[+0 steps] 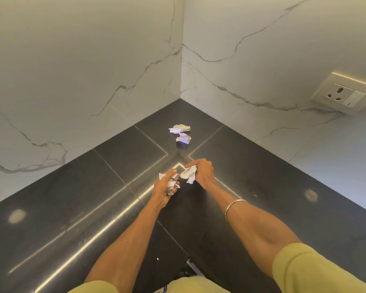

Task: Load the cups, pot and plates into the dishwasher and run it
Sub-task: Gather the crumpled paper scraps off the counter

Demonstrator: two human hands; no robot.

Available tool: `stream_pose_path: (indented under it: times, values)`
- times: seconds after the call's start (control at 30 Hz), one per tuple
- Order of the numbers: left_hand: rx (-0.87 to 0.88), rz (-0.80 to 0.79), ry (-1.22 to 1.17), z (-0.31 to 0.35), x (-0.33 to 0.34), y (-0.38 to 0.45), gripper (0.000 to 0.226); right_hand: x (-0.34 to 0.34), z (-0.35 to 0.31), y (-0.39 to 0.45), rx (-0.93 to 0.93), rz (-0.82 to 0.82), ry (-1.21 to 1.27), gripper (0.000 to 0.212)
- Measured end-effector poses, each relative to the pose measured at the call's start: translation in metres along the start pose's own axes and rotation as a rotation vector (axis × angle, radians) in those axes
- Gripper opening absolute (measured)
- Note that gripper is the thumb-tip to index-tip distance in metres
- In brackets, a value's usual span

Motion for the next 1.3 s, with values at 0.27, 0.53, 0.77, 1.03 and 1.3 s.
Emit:
stream_pose_path:
  times: [0.27,0.53,0.77,1.03,1.3]
  values:
    - [-0.112,-0.155,0.043,-0.012,0.015,-0.005,0.042,0.018,-0.03,-0.001,-0.199,-0.222,-0.179,0.034]
    - [-0.195,-0.306,0.212,-0.007,0.024,-0.016,0.033,0.04,-0.042,0.002,-0.297,-0.378,-0.177,0.035]
    - [-0.12,-0.143,0.185,0.025,0.017,-0.002,0.022,0.048,-0.041,0.024,-0.295,-0.425,-0.327,0.052]
    - [-0.016,-0.024,0.061,0.072,0.008,0.024,0.008,0.034,-0.023,0.077,-0.243,-0.353,-0.24,0.057]
    - [-0.001,0.078,-0.174,0.079,-0.002,0.053,0.036,0.034,-0.01,0.139,-0.237,-0.152,-0.26,0.07]
Point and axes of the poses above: each hand's wrist, its own y-axis towards the middle knuckle, its own x-axis out of the palm, z = x × y, the point moved 9 cm from there along y, towards the middle knuckle, and after that the axes turned 13 degrees about -x, right-handed, at the moved point
